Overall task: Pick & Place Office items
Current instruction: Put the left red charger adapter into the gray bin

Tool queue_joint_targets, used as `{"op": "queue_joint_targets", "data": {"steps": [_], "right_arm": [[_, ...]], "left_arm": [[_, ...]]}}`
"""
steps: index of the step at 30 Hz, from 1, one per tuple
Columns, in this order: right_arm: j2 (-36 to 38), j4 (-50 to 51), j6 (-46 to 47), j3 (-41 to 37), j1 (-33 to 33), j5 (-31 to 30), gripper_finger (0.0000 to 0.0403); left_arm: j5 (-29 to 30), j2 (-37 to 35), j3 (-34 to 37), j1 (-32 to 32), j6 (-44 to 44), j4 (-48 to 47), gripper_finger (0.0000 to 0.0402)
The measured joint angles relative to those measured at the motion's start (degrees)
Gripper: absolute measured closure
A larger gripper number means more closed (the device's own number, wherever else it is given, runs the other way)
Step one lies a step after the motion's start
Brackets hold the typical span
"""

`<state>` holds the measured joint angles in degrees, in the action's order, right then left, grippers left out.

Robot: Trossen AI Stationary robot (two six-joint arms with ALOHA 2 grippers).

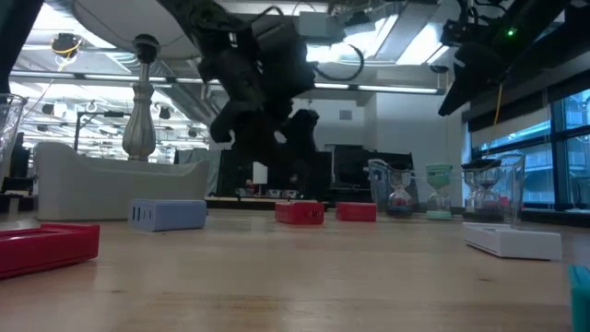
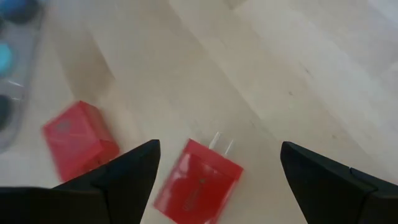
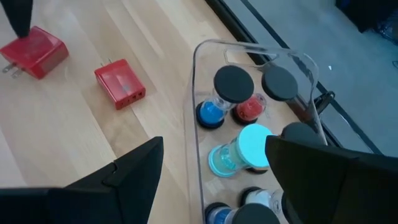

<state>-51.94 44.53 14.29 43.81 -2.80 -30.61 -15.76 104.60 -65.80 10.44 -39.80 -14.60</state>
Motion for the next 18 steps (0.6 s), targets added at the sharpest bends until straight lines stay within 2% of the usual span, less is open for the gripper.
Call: {"op": "queue_joint_targets", "data": {"steps": [11, 18], "right_arm": [[0.0, -4.37, -5.87, 0.0, -0.21, 0.01, 0.0118], [0.0, -5.98, -7.26, 0.0, -0.84, 0.02, 0.0118]], "left_arm": [[0.58, 5.15, 0.0, 1.67, -7.41, 1.14, 0.0071], [0.28, 6.81, -0.07, 2.63, -7.49, 1.96, 0.0071]]}}
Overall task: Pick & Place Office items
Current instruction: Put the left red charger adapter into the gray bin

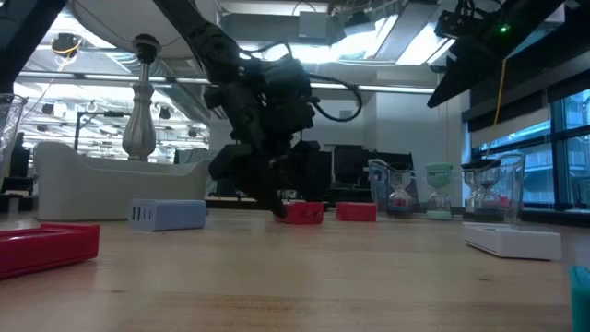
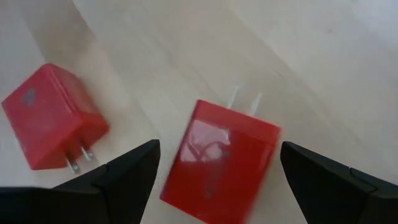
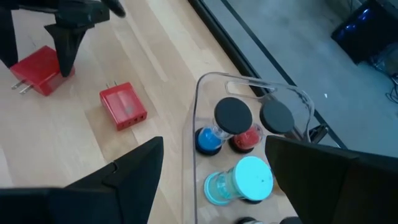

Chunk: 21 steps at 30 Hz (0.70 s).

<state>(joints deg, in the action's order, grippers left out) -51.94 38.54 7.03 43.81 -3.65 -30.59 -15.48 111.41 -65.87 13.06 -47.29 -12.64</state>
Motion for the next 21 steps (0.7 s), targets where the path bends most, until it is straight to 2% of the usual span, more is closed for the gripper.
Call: {"op": "queue_joint_targets", "data": {"steps": [11, 16, 21], "right_arm": [[-0.01, 0.02, -0.02, 0.0, -0.19, 0.0, 0.0118], [0.0, 0.02, 0.01, 0.0, -0.17, 0.0, 0.0118], [0.0, 0.02, 1.03, 0.0, -0.17, 0.02, 0.0118]], "left_arm": [[0.28, 0.29, 0.07, 0.19, 8.24, -3.87, 0.0082], [1.19, 0.29, 0.07, -0.07, 13.24, -4.12, 0.0123], [3.37, 0.24, 0.07, -0.55, 17.92, -3.5, 0.0188]]}}
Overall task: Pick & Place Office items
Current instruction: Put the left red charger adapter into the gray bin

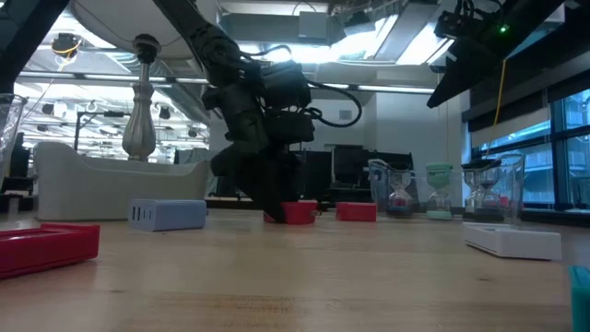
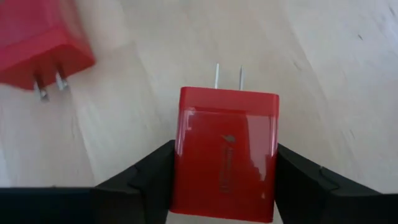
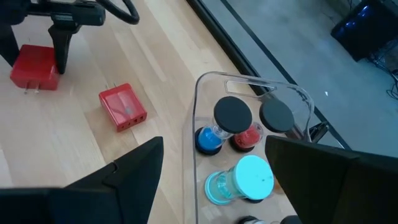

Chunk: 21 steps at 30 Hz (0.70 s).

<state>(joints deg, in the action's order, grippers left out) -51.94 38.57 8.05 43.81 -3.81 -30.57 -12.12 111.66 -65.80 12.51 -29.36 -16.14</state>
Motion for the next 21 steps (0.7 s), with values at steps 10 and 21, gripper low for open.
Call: {"op": "queue_joint_targets", "data": {"steps": [10, 21], "right_arm": [[0.0, 0.0, -1.12, 0.0, 0.0, 0.0, 0.0118], [-0.01, 0.22, 0.54, 0.0, 0.0, 0.02, 0.0118]], "left_arm": [[5.84, -1.49, 0.0, -3.24, 9.65, 1.49, 0.0193], [35.42, -12.71, 0.07, -12.32, 28.74, -17.81, 0.0193]]}}
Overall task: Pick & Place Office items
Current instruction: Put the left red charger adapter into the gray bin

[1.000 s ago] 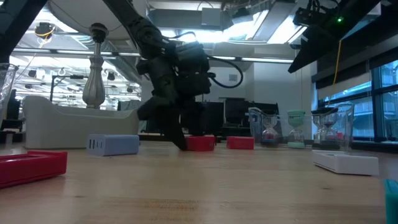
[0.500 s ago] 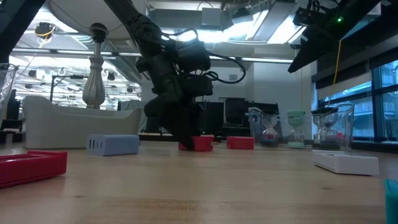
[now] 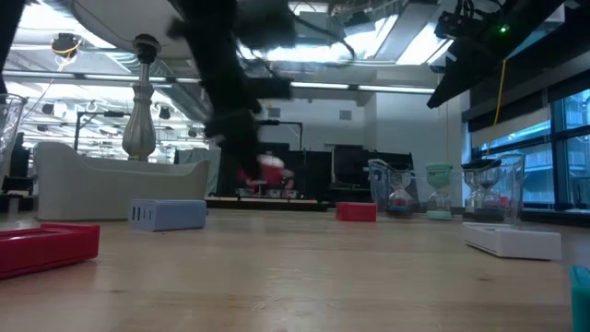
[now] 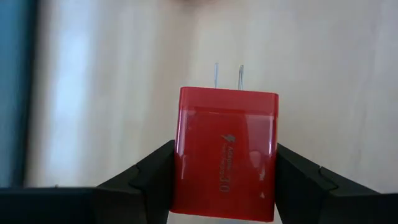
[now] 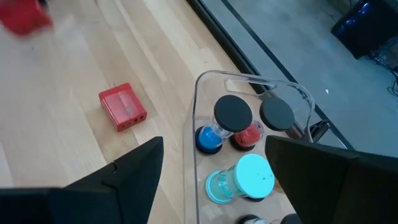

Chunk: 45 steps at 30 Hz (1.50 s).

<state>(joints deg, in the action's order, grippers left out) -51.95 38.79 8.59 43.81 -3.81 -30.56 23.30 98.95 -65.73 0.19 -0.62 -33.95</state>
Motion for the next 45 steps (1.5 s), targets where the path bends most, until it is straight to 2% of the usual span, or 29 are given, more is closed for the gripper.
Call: {"op": "queue_joint_targets", "data": {"steps": [3, 7, 10, 15, 20, 24, 28, 32, 45], "right_arm": [[0.0, -0.29, -0.38, 0.0, 0.0, -0.01, 0.0118], [-0.1, -0.54, -0.29, -0.02, 0.0, -0.02, 0.0118], [-0.19, -0.89, -0.23, -0.02, -0.04, -0.16, 0.0118], [-0.21, -1.7, 0.74, -0.02, -0.11, -0.27, 0.0118], [-0.21, -1.87, 1.02, -0.02, -0.11, -0.32, 0.0118], [-0.21, -2.12, 1.28, -0.02, -0.11, -0.46, 0.0118], [-0.21, -2.19, 2.55, -0.02, -0.11, -0.49, 0.0118], [-0.21, -2.19, 2.96, -0.02, -0.11, -0.49, 0.0118], [-0.21, -2.21, 2.79, -0.02, -0.11, -0.49, 0.0118]], "left_arm": [[3.64, -4.41, -0.02, -1.65, 9.19, -9.07, 0.0193], [2.31, -11.07, -0.01, -1.73, 22.5, -20.08, 0.0193], [1.44, -16.27, 1.31, -1.48, 28.8, -24.89, 0.0193], [-0.97, -22.72, 9.03, -1.01, 37.17, -24.77, 0.0193], [-1.31, -23.92, 18.51, -0.66, 43.82, -18.04, 0.0193], [-2.83, -23.88, 24.84, 0.48, 43.77, -6.63, 0.0189], [-1.58, -23.88, 28.87, 1.78, 41.7, 3.09, 0.0187], [-0.32, -23.88, 30.46, 3.28, 41.0, 3.18, 0.0186], [-1.45, -23.89, 31.04, 5.2, 40.8, 2.92, 0.017]]}}
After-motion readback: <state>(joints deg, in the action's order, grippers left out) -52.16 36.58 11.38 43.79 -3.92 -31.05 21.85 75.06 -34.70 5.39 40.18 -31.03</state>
